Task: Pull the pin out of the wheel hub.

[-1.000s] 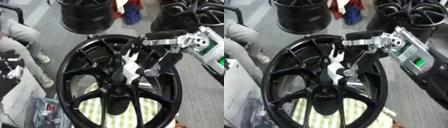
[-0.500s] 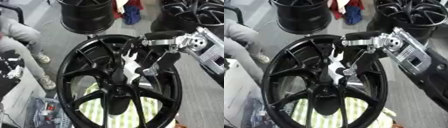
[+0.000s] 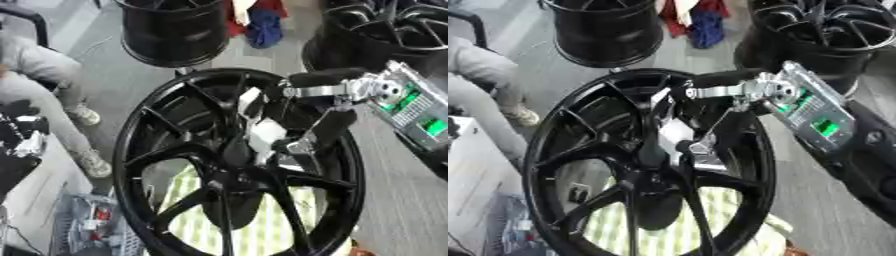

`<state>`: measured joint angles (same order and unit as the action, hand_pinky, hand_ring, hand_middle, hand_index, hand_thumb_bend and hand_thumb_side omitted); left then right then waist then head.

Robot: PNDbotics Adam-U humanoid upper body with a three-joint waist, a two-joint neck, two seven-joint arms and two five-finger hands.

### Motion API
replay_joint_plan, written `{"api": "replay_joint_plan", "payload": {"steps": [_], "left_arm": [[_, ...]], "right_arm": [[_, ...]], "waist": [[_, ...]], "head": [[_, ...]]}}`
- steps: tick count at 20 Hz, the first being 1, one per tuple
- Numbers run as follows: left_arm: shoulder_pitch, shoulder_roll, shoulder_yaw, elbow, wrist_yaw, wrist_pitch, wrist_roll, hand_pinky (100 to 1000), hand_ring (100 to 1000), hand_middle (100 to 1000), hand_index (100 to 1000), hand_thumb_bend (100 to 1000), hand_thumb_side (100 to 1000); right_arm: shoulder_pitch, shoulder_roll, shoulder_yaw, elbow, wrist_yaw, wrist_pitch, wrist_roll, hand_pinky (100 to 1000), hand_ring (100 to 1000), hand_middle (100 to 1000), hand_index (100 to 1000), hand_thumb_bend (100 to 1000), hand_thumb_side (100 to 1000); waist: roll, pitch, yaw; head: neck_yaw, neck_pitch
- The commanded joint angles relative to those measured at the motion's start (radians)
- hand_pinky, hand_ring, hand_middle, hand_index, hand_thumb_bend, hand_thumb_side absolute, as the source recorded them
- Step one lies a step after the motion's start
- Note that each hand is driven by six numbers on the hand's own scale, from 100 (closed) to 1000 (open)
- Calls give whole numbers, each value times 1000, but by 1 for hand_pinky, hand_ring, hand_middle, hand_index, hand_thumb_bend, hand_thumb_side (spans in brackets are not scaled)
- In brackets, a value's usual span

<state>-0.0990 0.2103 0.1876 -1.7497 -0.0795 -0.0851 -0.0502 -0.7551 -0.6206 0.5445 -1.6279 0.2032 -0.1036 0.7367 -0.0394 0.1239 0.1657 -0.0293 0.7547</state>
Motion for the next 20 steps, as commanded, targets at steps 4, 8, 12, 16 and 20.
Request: {"api": "replay_joint_plan", "payload": {"steps": [4,8,12,16,20], "left_arm": [[-14,16,0,-23,-1,-1,-4,642,627,685,813,227,317],[-14,15,0,-23,0,-1,-4,642,627,685,812,226,317],[-14,14,-1,-24,0,-2,-5,642,627,684,813,225,317],[-13,13,-1,-24,0,-1,-6,642,627,684,813,223,317],[-14,13,-2,-23,1,-2,-7,642,627,684,813,222,317]], "right_arm": [[-3,-28,-4,-21,19,-5,13,811,775,788,889,252,287],[0,-22,-2,3,42,-7,17,785,733,749,856,237,263],[-2,-10,1,26,56,-16,17,740,676,695,815,213,254],[-6,0,4,40,61,-22,13,637,573,615,728,171,233],[-14,10,4,52,65,-24,5,558,506,560,686,102,194]], "waist": [[3,-10,-2],[5,-9,0],[7,-9,2],[7,-8,3],[7,-8,4]], "head": [[5,-4],[4,-6],[2,-5],[1,-4],[-1,-4]]}}
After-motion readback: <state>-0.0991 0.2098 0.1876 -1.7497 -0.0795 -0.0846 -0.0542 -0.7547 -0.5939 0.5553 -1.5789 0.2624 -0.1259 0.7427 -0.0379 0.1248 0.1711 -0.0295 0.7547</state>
